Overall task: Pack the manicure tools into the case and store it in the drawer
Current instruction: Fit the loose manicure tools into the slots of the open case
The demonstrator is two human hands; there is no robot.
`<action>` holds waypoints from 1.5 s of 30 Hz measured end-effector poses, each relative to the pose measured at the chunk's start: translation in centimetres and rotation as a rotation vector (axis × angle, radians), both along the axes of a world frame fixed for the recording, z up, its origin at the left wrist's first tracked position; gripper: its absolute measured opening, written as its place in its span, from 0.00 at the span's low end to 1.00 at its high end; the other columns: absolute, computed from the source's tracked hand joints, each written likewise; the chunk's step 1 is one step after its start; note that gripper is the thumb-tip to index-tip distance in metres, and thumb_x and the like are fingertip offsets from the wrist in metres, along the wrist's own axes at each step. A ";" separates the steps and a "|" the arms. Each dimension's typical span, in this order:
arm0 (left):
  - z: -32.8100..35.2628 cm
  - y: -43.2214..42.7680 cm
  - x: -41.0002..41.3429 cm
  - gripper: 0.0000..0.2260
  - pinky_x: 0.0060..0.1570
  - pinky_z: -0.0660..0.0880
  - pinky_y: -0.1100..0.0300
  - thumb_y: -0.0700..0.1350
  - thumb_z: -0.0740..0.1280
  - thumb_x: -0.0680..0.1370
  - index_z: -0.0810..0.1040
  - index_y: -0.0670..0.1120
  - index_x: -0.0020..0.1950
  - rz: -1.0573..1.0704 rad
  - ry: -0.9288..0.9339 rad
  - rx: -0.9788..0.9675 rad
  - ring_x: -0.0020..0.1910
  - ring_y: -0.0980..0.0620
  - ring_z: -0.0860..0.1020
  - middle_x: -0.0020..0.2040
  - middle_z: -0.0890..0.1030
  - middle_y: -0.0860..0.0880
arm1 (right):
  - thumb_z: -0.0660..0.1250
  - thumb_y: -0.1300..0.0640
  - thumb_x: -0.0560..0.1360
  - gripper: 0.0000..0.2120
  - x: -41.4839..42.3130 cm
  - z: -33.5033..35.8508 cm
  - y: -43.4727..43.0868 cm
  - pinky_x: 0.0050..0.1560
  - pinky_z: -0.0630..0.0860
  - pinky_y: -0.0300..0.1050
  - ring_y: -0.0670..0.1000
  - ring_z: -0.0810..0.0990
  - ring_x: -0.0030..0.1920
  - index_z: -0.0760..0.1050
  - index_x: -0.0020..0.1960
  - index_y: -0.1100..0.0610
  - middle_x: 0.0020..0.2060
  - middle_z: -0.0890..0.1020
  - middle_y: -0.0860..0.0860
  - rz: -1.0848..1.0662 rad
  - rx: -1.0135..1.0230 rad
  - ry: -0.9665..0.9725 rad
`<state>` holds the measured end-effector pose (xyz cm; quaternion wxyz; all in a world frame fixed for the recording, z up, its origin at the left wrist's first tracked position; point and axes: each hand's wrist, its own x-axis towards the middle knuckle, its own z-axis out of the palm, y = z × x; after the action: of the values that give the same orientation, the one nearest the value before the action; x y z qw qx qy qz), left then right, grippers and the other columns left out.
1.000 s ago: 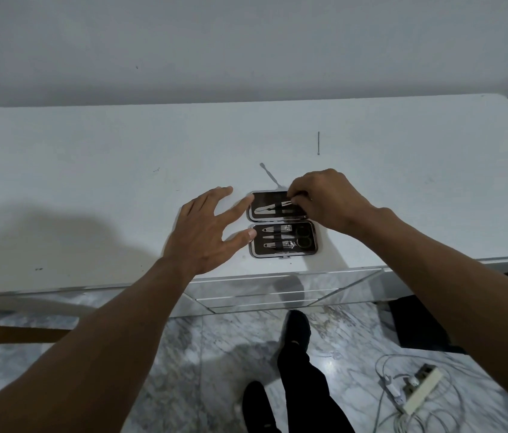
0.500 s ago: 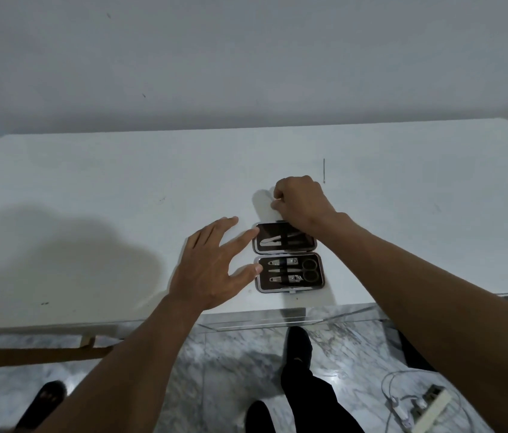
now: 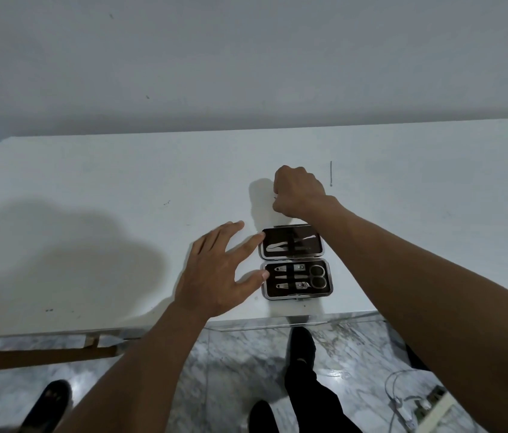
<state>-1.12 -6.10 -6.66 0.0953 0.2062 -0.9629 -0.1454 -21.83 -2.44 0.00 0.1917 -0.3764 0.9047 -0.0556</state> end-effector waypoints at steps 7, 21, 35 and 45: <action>0.1 0.0 0.0 0.27 0.68 0.63 0.50 0.67 0.59 0.75 0.66 0.62 0.73 0.003 -0.005 -0.005 0.74 0.51 0.63 0.73 0.67 0.52 | 0.65 0.69 0.66 0.14 -0.1 -0.2 0.4 0.29 0.63 0.39 0.58 0.71 0.34 0.62 0.29 0.59 0.27 0.68 0.53 -0.022 -0.037 -0.044; -0.1 0.0 0.1 0.27 0.68 0.63 0.49 0.68 0.56 0.76 0.65 0.63 0.73 -0.007 0.003 -0.043 0.73 0.51 0.64 0.73 0.68 0.52 | 0.66 0.57 0.74 0.08 1.0 3.5 7.3 0.45 0.74 0.39 0.51 0.82 0.44 0.83 0.45 0.57 0.40 0.84 0.50 -0.187 -0.426 -0.116; -0.6 -0.2 0.0 0.27 0.68 0.63 0.48 0.69 0.54 0.76 0.64 0.63 0.74 -0.014 -0.007 -0.058 0.73 0.50 0.64 0.73 0.67 0.51 | 0.65 0.62 0.75 0.09 0.6 1.6 13.2 0.53 0.78 0.47 0.56 0.82 0.49 0.84 0.49 0.57 0.47 0.86 0.54 -0.084 -0.293 -0.021; -0.7 -0.2 0.0 0.28 0.68 0.63 0.46 0.69 0.53 0.76 0.64 0.62 0.74 -0.011 -0.026 -0.054 0.73 0.49 0.64 0.74 0.67 0.50 | 0.67 0.64 0.73 0.07 -0.4 1.1 11.4 0.50 0.79 0.47 0.55 0.82 0.45 0.83 0.48 0.57 0.39 0.82 0.53 0.062 -0.214 -0.038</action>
<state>-1.14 -6.33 -7.34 0.0877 0.2003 -0.9688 -0.1171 -22.25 8.98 1.14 0.1693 -0.4214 0.8777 -0.1529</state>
